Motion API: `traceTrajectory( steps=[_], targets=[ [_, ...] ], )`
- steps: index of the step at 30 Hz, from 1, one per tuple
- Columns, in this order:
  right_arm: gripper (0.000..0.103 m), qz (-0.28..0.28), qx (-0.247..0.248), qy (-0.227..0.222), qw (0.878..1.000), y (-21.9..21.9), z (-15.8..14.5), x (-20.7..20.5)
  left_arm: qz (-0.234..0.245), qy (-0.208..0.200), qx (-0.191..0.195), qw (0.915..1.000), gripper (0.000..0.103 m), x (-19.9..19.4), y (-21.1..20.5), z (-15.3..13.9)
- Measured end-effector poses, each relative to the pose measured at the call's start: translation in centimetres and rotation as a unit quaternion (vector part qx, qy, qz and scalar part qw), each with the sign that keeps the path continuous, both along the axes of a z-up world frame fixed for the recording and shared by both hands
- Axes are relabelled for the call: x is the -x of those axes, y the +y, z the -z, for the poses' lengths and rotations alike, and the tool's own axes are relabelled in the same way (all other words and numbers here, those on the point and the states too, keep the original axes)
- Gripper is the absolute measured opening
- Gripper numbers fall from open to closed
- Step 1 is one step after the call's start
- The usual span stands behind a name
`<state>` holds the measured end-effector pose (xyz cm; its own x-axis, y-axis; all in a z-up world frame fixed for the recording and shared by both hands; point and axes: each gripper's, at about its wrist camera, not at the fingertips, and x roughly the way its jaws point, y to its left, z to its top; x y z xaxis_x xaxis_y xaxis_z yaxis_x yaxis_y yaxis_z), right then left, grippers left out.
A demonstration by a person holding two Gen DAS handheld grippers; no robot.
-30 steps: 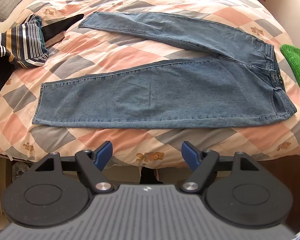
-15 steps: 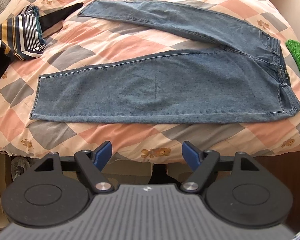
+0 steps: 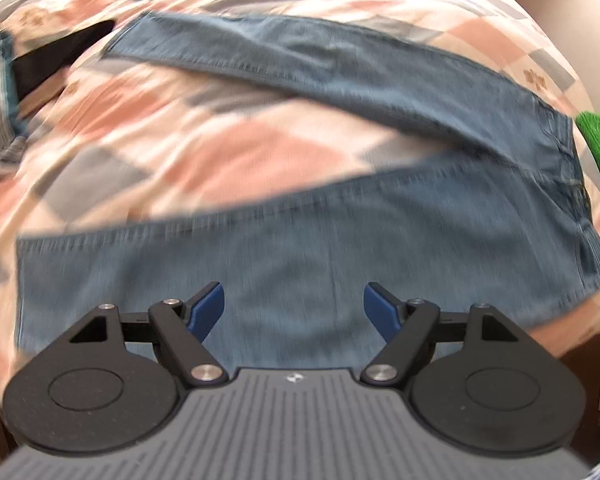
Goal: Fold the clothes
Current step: 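Grasp the jeans leg hem with the left gripper while the right gripper grasps the waistband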
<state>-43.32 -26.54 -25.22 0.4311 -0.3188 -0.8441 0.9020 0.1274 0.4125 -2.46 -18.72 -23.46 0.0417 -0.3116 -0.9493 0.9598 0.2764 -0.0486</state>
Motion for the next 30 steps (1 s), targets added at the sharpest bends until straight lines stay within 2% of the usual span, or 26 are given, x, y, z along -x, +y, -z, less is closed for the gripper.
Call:
traceTrajectory(
  steps=[2,4,5,6,8,11,13,15,17,20,24,26,28,29,30],
  targets=[
    [0.081,-0.011,0.024,0.024,0.999,-2.2,1.0,-1.5,0.019,-0.002,0.001,0.9998,0.074,-2.1,-3.4,1.3],
    [0.075,-0.035,0.040,0.067,0.996,-4.6,2.2,-3.4,0.055,-0.010,0.006,0.9984,0.074,-4.1,-7.0,2.5],
    [0.066,-0.051,0.044,0.084,0.994,-5.9,2.9,-4.2,0.075,-0.016,0.008,0.9970,0.073,-5.1,-8.9,3.1],
    [0.053,-0.068,0.041,0.087,0.993,-7.4,3.5,-5.0,0.094,-0.021,0.012,0.9953,0.072,-6.2,-11.0,3.7],
    [0.043,-0.091,0.036,0.078,0.992,-11.0,4.7,-6.1,0.133,-0.024,0.028,0.9905,0.067,-8.7,-15.8,4.5],
    [0.043,-0.134,0.071,0.072,0.986,-16.4,5.5,-8.1,0.203,-0.038,0.061,0.9766,0.065,-12.2,-23.5,5.4],
    [0.044,-0.173,0.082,0.056,0.980,-20.3,6.0,-9.3,0.262,-0.050,0.082,0.9602,0.066,-14.0,-28.3,6.1],
    [0.055,-0.214,0.089,0.049,0.972,-24.1,6.6,-10.8,0.321,-0.049,0.087,0.9417,0.078,-15.4,-32.8,7.2],
    [0.059,-0.254,0.107,0.063,0.959,-27.4,7.2,-12.4,0.363,-0.046,0.074,0.9276,0.085,-16.4,-36.6,8.8],
    [0.065,-0.300,0.116,0.078,0.944,-31.2,8.1,-13.9,0.397,-0.031,0.042,0.9164,0.085,-18.0,-40.4,11.8],
    [0.067,-0.358,0.105,0.098,0.923,-35.0,9.4,-15.3,0.454,-0.042,0.006,0.8899,0.083,-18.6,-42.7,15.1],
    [0.068,-0.382,0.092,0.113,0.913,-36.2,10.3,-15.8,0.462,-0.022,-0.015,0.8863,0.083,-19.0,-43.3,16.2],
    [0.068,-0.390,0.062,0.119,0.911,-37.4,11.4,-15.8,0.467,-0.011,-0.029,0.8837,0.082,-18.9,-43.7,17.0],
    [0.068,-0.392,0.045,0.117,0.912,-38.0,12.1,-15.7,0.468,-0.009,-0.034,0.8830,0.078,-18.9,-43.7,17.3],
    [0.066,-0.390,0.034,0.116,0.913,-38.2,12.6,-15.7,0.472,-0.008,-0.034,0.8810,0.068,-18.6,-43.5,17.4]
  ],
)
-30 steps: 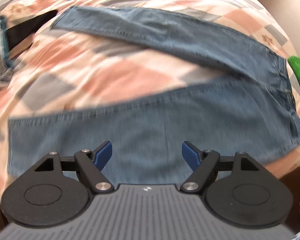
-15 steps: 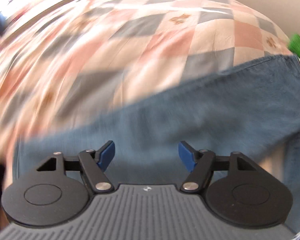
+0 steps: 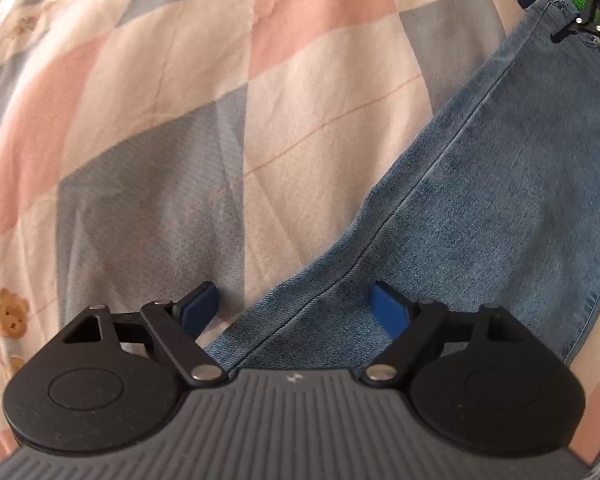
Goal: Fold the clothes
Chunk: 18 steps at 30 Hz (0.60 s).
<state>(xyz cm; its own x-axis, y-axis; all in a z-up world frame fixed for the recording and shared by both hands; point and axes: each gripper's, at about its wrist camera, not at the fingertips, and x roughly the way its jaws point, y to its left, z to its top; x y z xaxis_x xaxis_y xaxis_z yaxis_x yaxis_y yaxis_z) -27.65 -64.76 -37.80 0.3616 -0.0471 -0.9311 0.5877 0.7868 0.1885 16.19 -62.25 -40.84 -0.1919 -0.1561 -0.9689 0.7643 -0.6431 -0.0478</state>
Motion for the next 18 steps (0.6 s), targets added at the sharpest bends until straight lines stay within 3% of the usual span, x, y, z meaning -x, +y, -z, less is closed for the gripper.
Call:
traceTrajectory(
  steps=[1,2,3,4,5,7,11,15,18],
  targets=[
    [0.062,0.001,-0.003,0.009,1.000,-0.1,0.3,-0.2,0.007,0.002,0.002,1.0000,0.060,0.3,0.3,0.0],
    [0.051,0.002,-0.005,0.017,1.000,-0.2,0.6,-0.4,0.018,0.000,0.009,0.9998,0.039,0.7,0.9,-0.1],
    [0.035,-0.001,-0.006,0.022,1.000,-0.1,0.6,-0.5,0.034,-0.012,0.025,0.9991,0.025,1.4,1.7,-0.3],
    [0.029,-0.005,-0.002,0.028,1.000,0.2,0.5,-0.6,0.051,-0.033,0.045,0.9972,0.019,2.1,2.8,-0.3],
    [0.023,-0.012,0.010,0.034,0.999,0.7,0.2,-0.6,0.068,-0.060,0.068,0.9936,0.007,2.7,3.8,-0.3],
    [0.014,-0.028,0.046,0.045,0.998,2.2,-0.7,-0.6,0.078,-0.095,0.106,0.9867,0.003,3.4,5.6,-0.5],
    [0.008,-0.038,0.158,0.046,0.986,7.1,-4.3,-0.4,0.037,-0.150,0.186,0.9704,0.003,5.0,9.2,-2.6],
    [0.004,-0.046,0.274,0.041,0.960,15.3,-8.6,0.9,-0.046,-0.186,0.264,0.9454,0.003,6.7,15.7,-7.0],
    [0.003,-0.064,0.340,0.033,0.938,23.5,-11.7,2.0,-0.126,-0.194,0.297,0.9264,0.003,8.1,22.9,-10.8]
  ],
)
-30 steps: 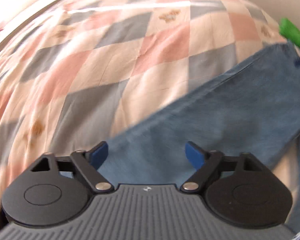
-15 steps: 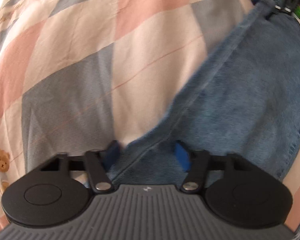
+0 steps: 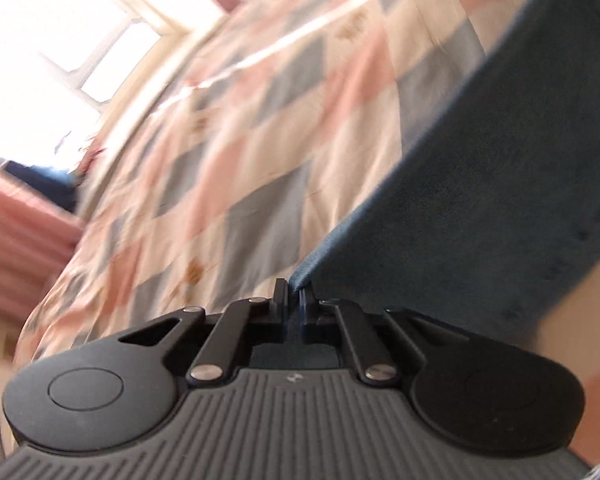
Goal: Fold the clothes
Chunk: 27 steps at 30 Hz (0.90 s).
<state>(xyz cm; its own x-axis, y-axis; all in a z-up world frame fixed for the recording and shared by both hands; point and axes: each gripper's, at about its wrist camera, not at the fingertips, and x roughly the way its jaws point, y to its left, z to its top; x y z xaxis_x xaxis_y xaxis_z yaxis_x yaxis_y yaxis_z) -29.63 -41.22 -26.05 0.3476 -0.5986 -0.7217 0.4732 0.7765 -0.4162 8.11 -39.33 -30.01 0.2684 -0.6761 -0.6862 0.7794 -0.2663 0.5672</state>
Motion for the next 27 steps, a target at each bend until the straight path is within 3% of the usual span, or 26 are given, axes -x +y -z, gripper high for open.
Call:
traceTrajectory(
  steps=[2,6,8,9,10,12,13,14,15,16,18,20,23,25,27],
  targets=[
    [0.003,-0.014,0.035,-0.002,0.999,6.0,-1.5,0.7,-0.048,0.008,0.019,0.9986,0.003,1.4,5.5,-2.2],
    [0.002,0.018,-0.020,-0.045,0.999,16.3,-1.8,3.8,-0.148,0.047,0.009,0.9878,0.003,5.5,17.1,-3.0],
    [0.004,0.045,-0.069,-0.020,0.996,20.5,0.8,5.1,-0.196,0.076,-0.029,0.9773,0.007,7.7,22.8,-1.6],
    [0.011,0.059,-0.095,-0.008,0.994,22.4,2.1,5.8,-0.220,0.087,-0.055,0.9701,0.012,8.8,25.1,-0.3],
    [0.012,0.082,-0.128,0.000,0.988,23.6,3.3,6.6,-0.244,0.100,-0.084,0.9610,0.014,9.7,27.1,1.2],
    [0.012,0.129,-0.192,-0.008,0.973,24.7,5.1,8.5,-0.278,0.119,-0.120,0.9456,0.014,11.1,30.6,3.4],
    [0.013,0.163,-0.218,-0.033,0.962,24.4,5.2,9.8,-0.289,0.130,-0.125,0.9401,0.014,11.6,31.9,3.8],
    [0.022,0.211,-0.240,-0.077,0.945,23.3,5.1,11.6,-0.300,0.142,-0.129,0.9344,0.015,12.0,33.3,4.2],
    [0.038,0.258,-0.261,-0.120,0.923,22.3,4.9,13.5,-0.317,0.161,-0.126,0.9263,0.019,11.9,34.1,4.2],
    [0.043,0.304,-0.280,-0.165,0.895,21.1,4.7,15.4,-0.337,0.187,-0.115,0.9156,0.022,11.3,34.4,4.0],
    [0.047,0.403,-0.301,-0.273,0.820,18.3,4.9,19.8,-0.381,0.238,-0.085,0.8895,0.027,9.7,34.6,3.4],
    [0.047,0.488,-0.303,-0.365,0.732,16.5,5.9,24.2,-0.423,0.282,-0.057,0.8590,0.027,7.7,34.5,3.2],
    [0.049,0.577,-0.299,-0.441,0.619,14.7,8.4,28.6,-0.477,0.343,-0.022,0.8090,0.030,4.2,34.2,3.3],
    [0.047,0.603,-0.295,-0.464,0.578,14.3,9.6,29.8,-0.511,0.383,0.008,0.7697,0.033,2.2,35.3,3.1],
    [0.047,0.616,-0.296,-0.472,0.557,13.9,10.1,29.9,-0.549,0.416,0.039,0.7240,0.038,-0.4,36.4,3.3]
  ],
)
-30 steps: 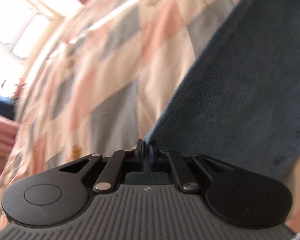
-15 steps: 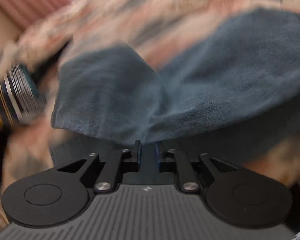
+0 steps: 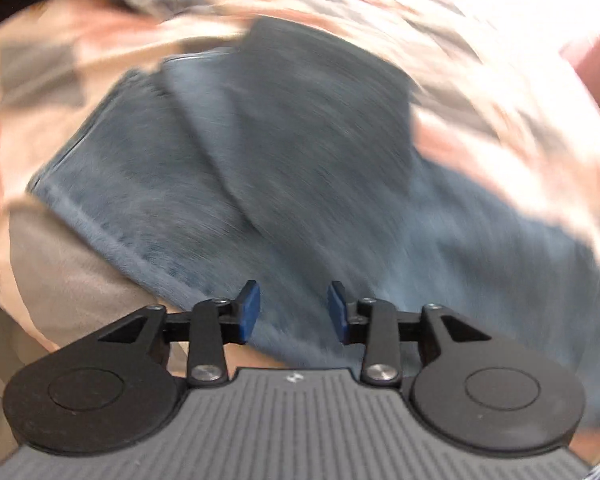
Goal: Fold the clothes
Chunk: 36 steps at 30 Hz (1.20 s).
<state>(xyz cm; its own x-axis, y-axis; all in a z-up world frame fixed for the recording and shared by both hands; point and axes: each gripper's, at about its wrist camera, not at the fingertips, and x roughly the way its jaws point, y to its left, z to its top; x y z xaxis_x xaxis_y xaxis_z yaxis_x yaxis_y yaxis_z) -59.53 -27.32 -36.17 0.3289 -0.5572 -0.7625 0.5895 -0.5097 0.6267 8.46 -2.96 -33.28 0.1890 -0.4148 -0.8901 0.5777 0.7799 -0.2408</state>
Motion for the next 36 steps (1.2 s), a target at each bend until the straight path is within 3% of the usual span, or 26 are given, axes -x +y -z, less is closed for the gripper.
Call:
traceTrajectory(
  steps=[2,5,8,11,13,14,17,20,23,25,27,29,31,32,34,35,36],
  targets=[
    [0.049,0.010,-0.002,0.002,1.000,-0.1,-0.1,0.0,-0.065,0.021,0.025,0.9974,0.040,-2.6,1.0,0.5],
    [0.056,0.016,0.008,0.006,1.000,0.0,-0.3,-0.5,-0.137,0.044,0.071,0.9870,0.040,-6.6,1.8,1.4],
    [0.066,0.023,0.024,-0.010,0.999,0.1,0.8,-0.4,-0.176,0.057,0.114,0.9760,0.042,-9.7,1.0,2.5],
    [0.067,0.037,0.024,-0.029,0.999,-0.1,1.4,0.1,-0.202,0.065,0.107,0.9713,0.044,-12.3,-0.5,4.2],
    [0.053,0.022,0.019,-0.019,0.999,-0.7,1.2,0.1,-0.206,0.065,0.110,0.9702,0.029,-13.2,-1.3,4.4],
    [0.027,0.012,0.018,-0.011,1.000,-1.0,0.9,0.0,-0.198,0.060,0.113,0.9719,0.004,-13.3,-1.6,4.0],
    [0.016,-0.003,0.035,-0.007,0.999,-1.3,-0.2,0.3,-0.164,-0.004,0.153,0.9744,0.003,-11.6,-0.8,-0.2],
    [0.013,-0.021,0.054,-0.005,0.998,-1.0,-1.6,0.7,-0.164,-0.067,0.201,0.9635,0.003,-9.0,3.0,-5.2],
    [0.013,-0.026,0.049,-0.007,0.998,-0.4,-2.0,1.3,-0.185,-0.099,0.166,0.9636,0.002,-7.6,7.3,-5.3],
    [0.013,-0.031,0.034,0.000,0.999,-0.4,-1.4,1.6,-0.179,-0.081,0.090,0.9763,0.007,-7.7,8.3,-1.4],
    [0.017,-0.032,0.017,0.005,0.999,-0.3,-0.7,1.7,-0.198,-0.027,0.048,0.9787,0.009,-8.4,9.3,3.2],
    [0.022,-0.029,0.012,0.002,1.000,-0.2,-0.5,1.9,-0.235,0.011,0.062,0.9699,0.010,-8.9,10.3,6.0],
    [0.026,-0.032,0.016,0.005,0.999,-0.2,-0.8,2.1,-0.260,0.009,0.088,0.9615,0.020,-9.0,10.5,6.2],
    [0.026,-0.039,0.019,0.011,0.999,-0.3,-0.9,2.1,-0.258,0.007,0.094,0.9615,0.028,-9.1,10.1,6.0],
    [0.019,-0.059,0.022,0.032,0.998,-0.6,-1.4,1.9,-0.237,-0.007,0.074,0.9688,0.024,-9.5,9.1,5.4],
    [0.013,-0.070,0.024,0.045,0.996,-0.7,-1.8,1.7,-0.223,-0.017,0.061,0.9728,0.005,-9.7,8.6,5.0],
    [0.011,-0.081,0.029,0.054,0.995,-0.7,-2.2,1.5,-0.212,-0.024,0.054,0.9755,0.001,-9.9,7.9,4.7]
  ],
)
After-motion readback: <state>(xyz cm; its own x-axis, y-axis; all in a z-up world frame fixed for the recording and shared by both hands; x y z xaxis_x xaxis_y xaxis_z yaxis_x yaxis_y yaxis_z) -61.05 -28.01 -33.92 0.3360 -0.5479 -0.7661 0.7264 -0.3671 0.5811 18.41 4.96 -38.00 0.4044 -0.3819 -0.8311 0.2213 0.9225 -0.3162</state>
